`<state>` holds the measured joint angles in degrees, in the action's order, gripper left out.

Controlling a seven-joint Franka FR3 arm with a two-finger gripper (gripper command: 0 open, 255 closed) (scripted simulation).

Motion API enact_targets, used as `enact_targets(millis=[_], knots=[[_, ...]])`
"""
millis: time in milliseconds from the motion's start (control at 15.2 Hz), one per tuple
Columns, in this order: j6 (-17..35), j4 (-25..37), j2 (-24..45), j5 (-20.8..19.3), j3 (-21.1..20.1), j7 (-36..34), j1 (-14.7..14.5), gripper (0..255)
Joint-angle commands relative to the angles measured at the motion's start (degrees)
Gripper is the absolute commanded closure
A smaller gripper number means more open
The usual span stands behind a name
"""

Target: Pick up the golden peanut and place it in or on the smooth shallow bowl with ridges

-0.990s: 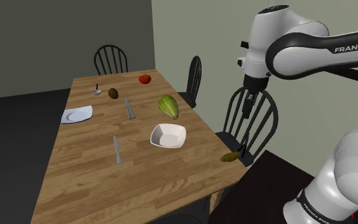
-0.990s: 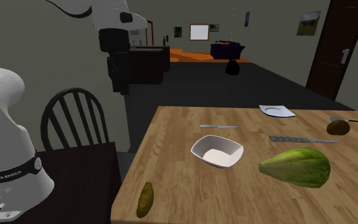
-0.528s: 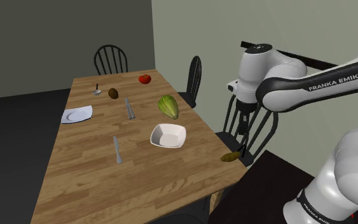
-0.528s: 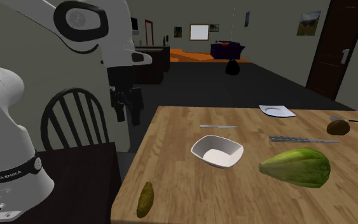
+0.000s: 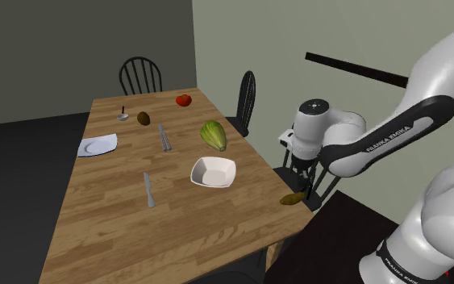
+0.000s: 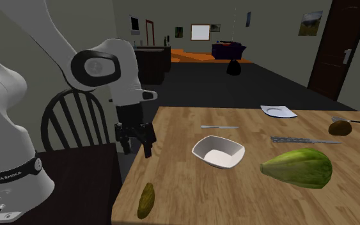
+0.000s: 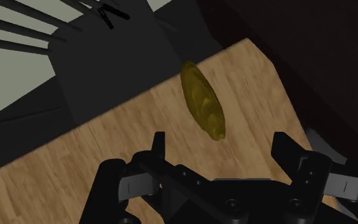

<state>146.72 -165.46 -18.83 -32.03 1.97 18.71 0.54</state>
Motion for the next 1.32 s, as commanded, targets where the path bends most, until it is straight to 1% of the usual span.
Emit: enact_targets(millis=[0, 132, 264, 330, 462, 528, 990, 1056, 1254], knots=[[5.69, 0.06, 5.45, -6.75, -0.69, -1.59, 2.47, 0], [10.42, 1.28, 11.68, -16.35, -1.55, -5.92, 5.68, 0], [13.73, 3.67, 18.22, -28.56, -1.64, -12.65, 8.18, 0], [14.85, 5.24, 21.52, -35.04, -1.26, -16.53, 8.85, 0], [16.35, 8.83, 28.0, -47.52, 0.42, -24.37, 8.65, 0], [16.7, 10.09, 30.08, -51.35, 1.07, -26.85, 8.32, 0], [18.03, 15.48, 38.36, -62.73, 2.68, -37.25, 8.53, 0], [18.09, 15.94, 39.01, -63.59, 2.73, -38.05, 8.6, 0], [18.08, 15.94, 39.01, -63.59, 2.71, -38.05, 8.62, 0]])
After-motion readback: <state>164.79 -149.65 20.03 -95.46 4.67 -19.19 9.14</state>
